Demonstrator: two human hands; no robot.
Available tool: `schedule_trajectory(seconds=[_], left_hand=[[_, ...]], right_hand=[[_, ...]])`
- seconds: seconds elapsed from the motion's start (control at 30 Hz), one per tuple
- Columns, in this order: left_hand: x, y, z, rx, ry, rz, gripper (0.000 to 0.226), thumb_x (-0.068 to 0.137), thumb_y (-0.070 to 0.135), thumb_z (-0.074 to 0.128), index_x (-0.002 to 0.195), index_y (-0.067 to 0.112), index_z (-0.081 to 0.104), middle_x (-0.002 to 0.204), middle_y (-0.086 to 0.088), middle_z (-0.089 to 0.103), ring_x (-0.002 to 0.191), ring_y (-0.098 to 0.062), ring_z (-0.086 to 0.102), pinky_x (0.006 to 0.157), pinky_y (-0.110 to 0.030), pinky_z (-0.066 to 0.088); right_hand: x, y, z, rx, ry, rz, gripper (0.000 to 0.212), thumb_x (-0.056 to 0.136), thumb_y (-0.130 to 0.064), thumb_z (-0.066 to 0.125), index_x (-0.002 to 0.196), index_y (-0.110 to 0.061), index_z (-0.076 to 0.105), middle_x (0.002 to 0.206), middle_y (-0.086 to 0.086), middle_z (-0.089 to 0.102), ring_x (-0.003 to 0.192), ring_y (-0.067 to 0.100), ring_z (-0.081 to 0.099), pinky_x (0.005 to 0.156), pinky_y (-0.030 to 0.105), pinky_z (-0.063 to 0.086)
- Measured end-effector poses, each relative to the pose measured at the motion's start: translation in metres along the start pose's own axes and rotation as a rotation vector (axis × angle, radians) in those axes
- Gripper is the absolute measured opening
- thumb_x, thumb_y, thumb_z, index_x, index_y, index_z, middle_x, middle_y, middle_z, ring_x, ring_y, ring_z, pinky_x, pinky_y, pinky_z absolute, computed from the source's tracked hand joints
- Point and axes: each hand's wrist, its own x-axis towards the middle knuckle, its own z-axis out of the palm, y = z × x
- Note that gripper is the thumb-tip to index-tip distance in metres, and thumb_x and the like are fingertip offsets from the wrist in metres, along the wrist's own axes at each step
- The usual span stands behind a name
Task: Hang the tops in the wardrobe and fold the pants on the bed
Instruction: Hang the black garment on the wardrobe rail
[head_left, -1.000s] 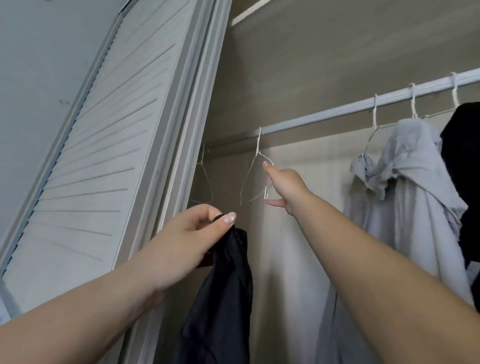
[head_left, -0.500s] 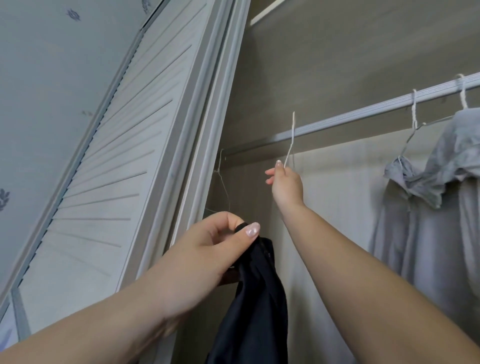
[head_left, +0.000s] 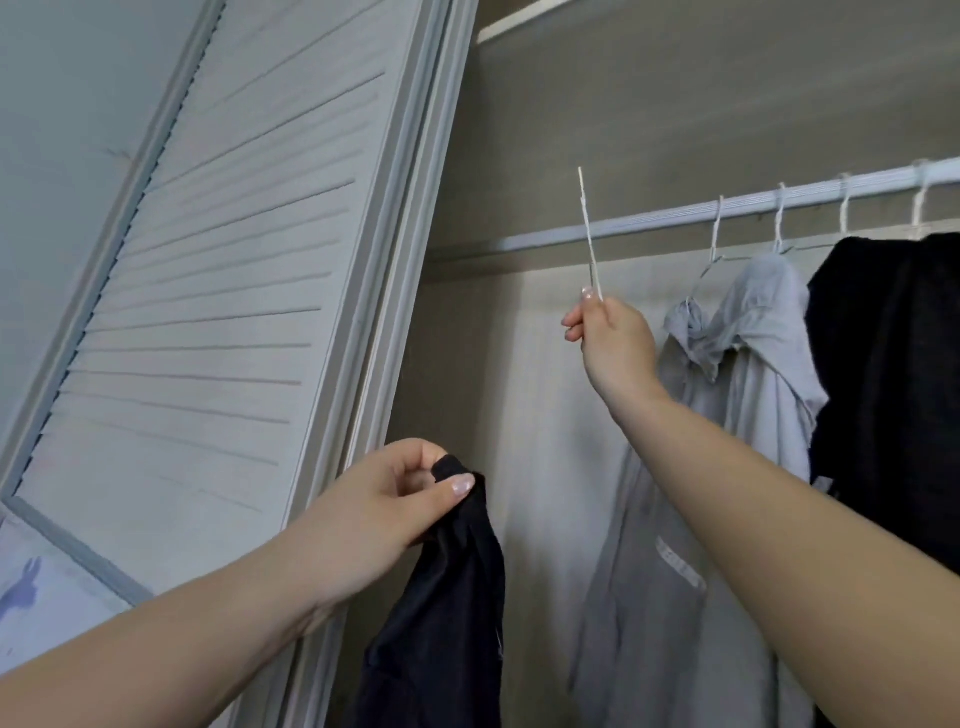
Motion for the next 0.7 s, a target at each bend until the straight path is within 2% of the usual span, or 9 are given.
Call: schedule_trajectory(seconds=[0.1, 0.23, 0.37, 0.53, 0.7], left_hand=[[-0.024, 0.012, -0.001, 0.024, -0.021, 0.035, 0.017, 0.090, 0.024, 0.061, 0.084, 0.008, 0.059, 0.074, -0.009, 0.058, 0.066, -0.012, 0.052, 0.061, -0.018, 0.041], [-0.061, 0.025, -0.006, 0.011, -0.058, 0.031, 0.016, 0.093, 0.023, 0.057, 0.086, 0.008, 0.057, 0.076, -0.008, 0.059, 0.071, -0.015, 0.053, 0.068, -0.028, 0.039], [-0.099, 0.025, -0.004, -0.096, -0.038, -0.091, 0.013, 0.095, 0.019, 0.055, 0.087, 0.009, 0.057, 0.075, -0.009, 0.056, 0.070, -0.018, 0.051, 0.070, -0.032, 0.038], [-0.140, 0.019, -0.003, -0.252, -0.015, -0.222, 0.013, 0.096, 0.018, 0.052, 0.094, 0.007, 0.059, 0.077, -0.012, 0.058, 0.068, -0.018, 0.055, 0.063, -0.027, 0.044], [-0.179, 0.016, -0.005, -0.308, -0.064, -0.257, 0.010, 0.095, 0.018, 0.054, 0.093, 0.010, 0.060, 0.080, -0.014, 0.054, 0.074, -0.022, 0.053, 0.065, -0.026, 0.046]], right_hand=[[-0.020, -0.026, -0.016, 0.061, -0.010, 0.023, 0.045, 0.101, -0.031, 0.039, 0.061, -0.024, 0.057, 0.059, -0.009, 0.057, 0.060, 0.007, 0.051, 0.069, 0.030, 0.042], [-0.068, -0.059, -0.044, 0.050, -0.084, 0.014, 0.043, 0.100, -0.030, 0.040, 0.062, -0.025, 0.059, 0.053, -0.013, 0.057, 0.052, 0.000, 0.050, 0.064, 0.026, 0.043], [-0.117, -0.093, -0.074, 0.039, -0.151, 0.072, 0.040, 0.100, -0.028, 0.043, 0.065, -0.026, 0.061, 0.059, -0.010, 0.056, 0.051, 0.002, 0.050, 0.060, 0.021, 0.041], [-0.160, -0.125, -0.115, 0.011, -0.209, 0.156, 0.031, 0.099, -0.029, 0.044, 0.074, -0.027, 0.061, 0.063, -0.008, 0.056, 0.049, 0.001, 0.050, 0.050, 0.018, 0.043], [-0.187, -0.148, -0.156, 0.079, -0.182, 0.261, 0.025, 0.100, -0.021, 0.043, 0.078, -0.018, 0.056, 0.057, -0.007, 0.057, 0.041, 0.004, 0.051, 0.037, 0.018, 0.041]])
